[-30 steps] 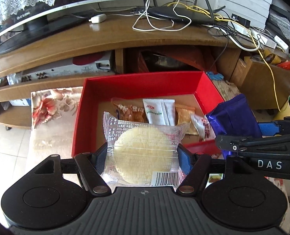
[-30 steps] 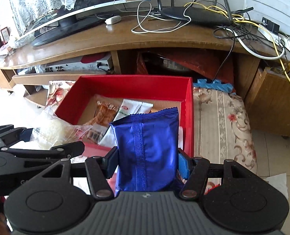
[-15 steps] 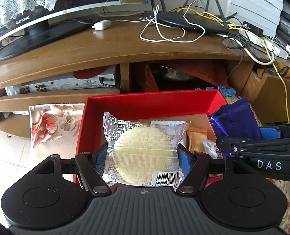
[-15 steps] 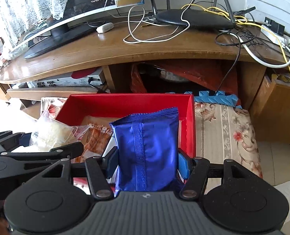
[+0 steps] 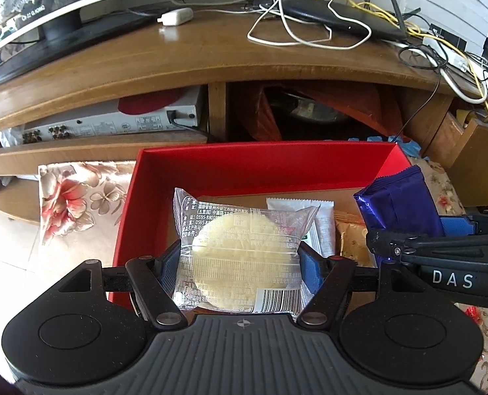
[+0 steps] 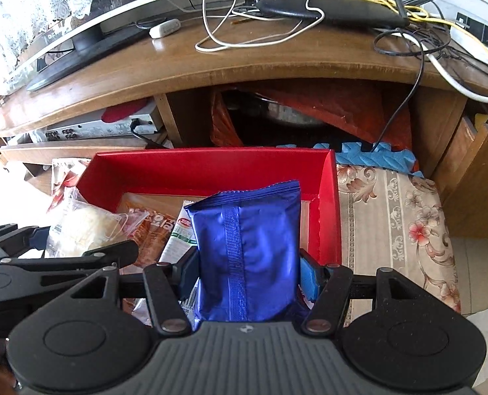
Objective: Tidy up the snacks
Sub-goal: 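Lower both packets into the red box and open both tools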
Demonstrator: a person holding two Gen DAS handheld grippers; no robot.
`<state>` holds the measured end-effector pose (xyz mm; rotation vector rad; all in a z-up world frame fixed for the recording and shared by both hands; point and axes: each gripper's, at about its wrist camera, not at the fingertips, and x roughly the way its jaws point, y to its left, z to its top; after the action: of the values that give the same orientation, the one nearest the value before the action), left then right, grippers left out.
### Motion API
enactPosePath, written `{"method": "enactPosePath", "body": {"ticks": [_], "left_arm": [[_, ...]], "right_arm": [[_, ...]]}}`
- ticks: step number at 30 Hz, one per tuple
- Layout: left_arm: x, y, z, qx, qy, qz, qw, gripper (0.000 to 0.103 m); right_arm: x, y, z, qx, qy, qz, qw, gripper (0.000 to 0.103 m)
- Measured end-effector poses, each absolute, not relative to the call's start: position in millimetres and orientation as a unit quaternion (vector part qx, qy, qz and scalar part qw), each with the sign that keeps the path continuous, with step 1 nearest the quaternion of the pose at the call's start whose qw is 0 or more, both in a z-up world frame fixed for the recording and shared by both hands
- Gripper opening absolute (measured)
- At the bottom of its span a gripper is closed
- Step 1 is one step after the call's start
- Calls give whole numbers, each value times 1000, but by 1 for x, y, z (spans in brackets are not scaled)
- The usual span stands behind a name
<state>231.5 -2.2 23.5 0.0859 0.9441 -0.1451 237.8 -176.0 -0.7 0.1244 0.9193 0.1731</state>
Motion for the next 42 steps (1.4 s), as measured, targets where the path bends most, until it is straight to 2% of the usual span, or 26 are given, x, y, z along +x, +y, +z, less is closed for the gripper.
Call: {"method": "enactPosePath", "body": {"ticks": [19, 42], "left_arm": [[235, 0, 14, 44, 466, -58, 882, 80], [214, 1, 36, 43, 440, -68, 894, 85]], "right_arm": [[244, -173, -12, 57, 453, 86, 885, 59], [223, -182, 10, 75, 432, 82, 895, 61]]}}
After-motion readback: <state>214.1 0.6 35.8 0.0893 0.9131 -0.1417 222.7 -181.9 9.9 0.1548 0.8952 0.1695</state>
